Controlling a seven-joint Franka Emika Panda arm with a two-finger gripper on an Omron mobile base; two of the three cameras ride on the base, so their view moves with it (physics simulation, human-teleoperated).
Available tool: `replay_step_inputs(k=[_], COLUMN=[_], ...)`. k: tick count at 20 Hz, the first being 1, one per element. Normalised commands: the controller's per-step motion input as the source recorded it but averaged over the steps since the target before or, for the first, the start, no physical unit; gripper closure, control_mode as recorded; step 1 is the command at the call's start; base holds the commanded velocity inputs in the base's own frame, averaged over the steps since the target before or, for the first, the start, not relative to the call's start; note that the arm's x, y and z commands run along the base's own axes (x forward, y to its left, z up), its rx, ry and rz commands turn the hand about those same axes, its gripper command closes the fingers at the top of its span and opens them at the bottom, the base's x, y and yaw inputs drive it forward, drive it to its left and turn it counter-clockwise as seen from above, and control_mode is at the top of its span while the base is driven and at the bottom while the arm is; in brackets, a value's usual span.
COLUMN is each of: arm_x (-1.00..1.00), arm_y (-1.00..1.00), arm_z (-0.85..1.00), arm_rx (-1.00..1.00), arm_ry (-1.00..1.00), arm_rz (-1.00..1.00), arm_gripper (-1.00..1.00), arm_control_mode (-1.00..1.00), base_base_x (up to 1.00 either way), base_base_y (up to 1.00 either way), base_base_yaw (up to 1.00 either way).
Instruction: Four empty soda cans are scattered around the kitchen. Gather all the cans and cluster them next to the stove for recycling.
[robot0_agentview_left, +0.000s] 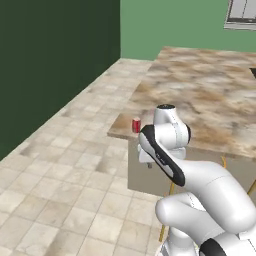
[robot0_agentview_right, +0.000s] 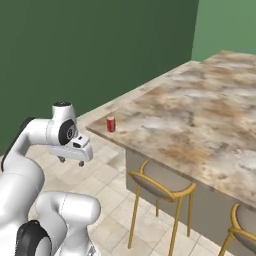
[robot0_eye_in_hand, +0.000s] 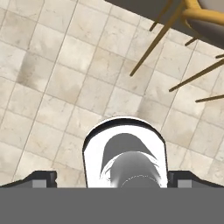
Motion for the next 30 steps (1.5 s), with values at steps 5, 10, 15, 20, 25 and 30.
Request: replay_step_inputs(k=[5,10,15,20,25,30], arm_x=[0.0,0.0,0.0,0.0,0.0,0.0], arm_y=[0.0,0.0,0.0,0.0,0.0,0.0], arm_z=[0.0,0.0,0.0,0.0,0.0,0.0], arm_rx=[0.0,0.0,0.0,0.0,0.0,0.0], arm_ry=[0.0,0.0,0.0,0.0,0.0,0.0], arm_rz=[0.0,0.0,0.0,0.0,0.0,0.0], arm_gripper=[-1.0,-1.0,-1.0,-1.0,-1.0,-1.0], arm_control_mode=[1.0,1.0,1.0,1.0,1.0,1.0], base_base_x=[0.36,0.38,0.37,0.29,0.27,0.29], base_base_y=[0.42,0.3,0.3,0.41,0.45,0.45], base_base_yaw=[-0.32,-0.37,-0.36,-0.32,-0.3,-0.28])
